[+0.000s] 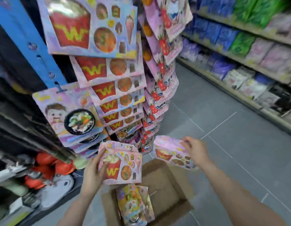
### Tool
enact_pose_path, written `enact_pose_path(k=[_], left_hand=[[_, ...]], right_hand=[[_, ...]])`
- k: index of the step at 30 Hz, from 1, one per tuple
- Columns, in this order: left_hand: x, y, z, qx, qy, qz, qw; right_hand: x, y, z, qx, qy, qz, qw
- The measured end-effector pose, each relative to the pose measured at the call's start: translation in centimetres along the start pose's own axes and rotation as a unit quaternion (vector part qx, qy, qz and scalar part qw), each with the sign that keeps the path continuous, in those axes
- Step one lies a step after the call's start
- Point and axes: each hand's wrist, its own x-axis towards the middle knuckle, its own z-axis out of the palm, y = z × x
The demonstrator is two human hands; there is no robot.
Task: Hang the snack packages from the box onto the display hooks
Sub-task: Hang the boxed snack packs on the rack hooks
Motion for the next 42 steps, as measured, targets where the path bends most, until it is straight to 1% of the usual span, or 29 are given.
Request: enact_pose_path(k=[4,6,8,11,15,18,21,25,28,30,33,35,38,40,42], left_hand=[[1.6,6.9,-5.1,0.0,-0.008,0.023,1.0],[2.2,10.1,-7.1,0.004,0.0,0.056,0.998],[2.7,13.4,-8.7,-0.008,-0.002,0.082,0.997],[2.8,18.2,-10.3,-0.028,0.006,0.099,0.995],[2.1,23.9,-10.6,-0.034,0.028,0.117,0.992],[1.3,28.0,-10.1,-0.012,0.036,0.135,0.99],[-0.2,32.4,-9.2,-0.018,0.046,0.136,0.989],[-1.7,36.2,-8.1,-0.039,0.061,0.129,0.989],[-2.6,37.9,-8.0,-0.065,0.077,0.142,0.985],[-2.6,38.8,-8.8,-0.081,0.101,0.145,0.981],[-2.0,39.8,-10.7,-0.115,0.131,0.124,0.977],[-1.5,40.0,-12.3,-0.119,0.163,0.112,0.973],[-0.3,39.6,-14.1,-0.117,0.216,0.107,0.964],[0.5,39.2,-15.2,-0.124,0.229,0.095,0.961],[1.4,38.9,-16.3,-0.13,0.233,0.091,0.959]], right_hand=[[-0.3,-5.8,-8.5,0.068,0.012,-0.044,0.997],[-0.6,-8.6,-12.2,0.116,0.016,-0.06,0.991],[-0.8,-11.1,-15.3,0.139,0.012,-0.09,0.986],[-1.1,-14.3,-19.1,0.163,0.007,-0.125,0.979],[-1.0,-16.4,-24.0,0.174,-0.006,-0.171,0.97],[-1.1,-16.5,-28.2,0.181,-0.022,-0.202,0.962],[-1.3,-16.4,-31.9,0.198,-0.025,-0.227,0.953],[-1.1,-16.2,-34.3,0.211,-0.031,-0.244,0.946],[-1.0,-16.1,-35.5,0.224,-0.047,-0.25,0.941],[-0.5,-16.0,-36.0,0.23,-0.057,-0.252,0.938],[0.6,-16.0,-36.3,0.254,-0.096,-0.24,0.932],[0.9,-16.4,-36.2,0.289,-0.13,-0.21,0.925],[0.6,-18.0,-35.1,0.303,-0.196,-0.165,0.918],[1.0,-19.4,-34.0,0.322,-0.223,-0.157,0.907],[1.7,-21.0,-33.3,0.372,-0.228,-0.153,0.887]])
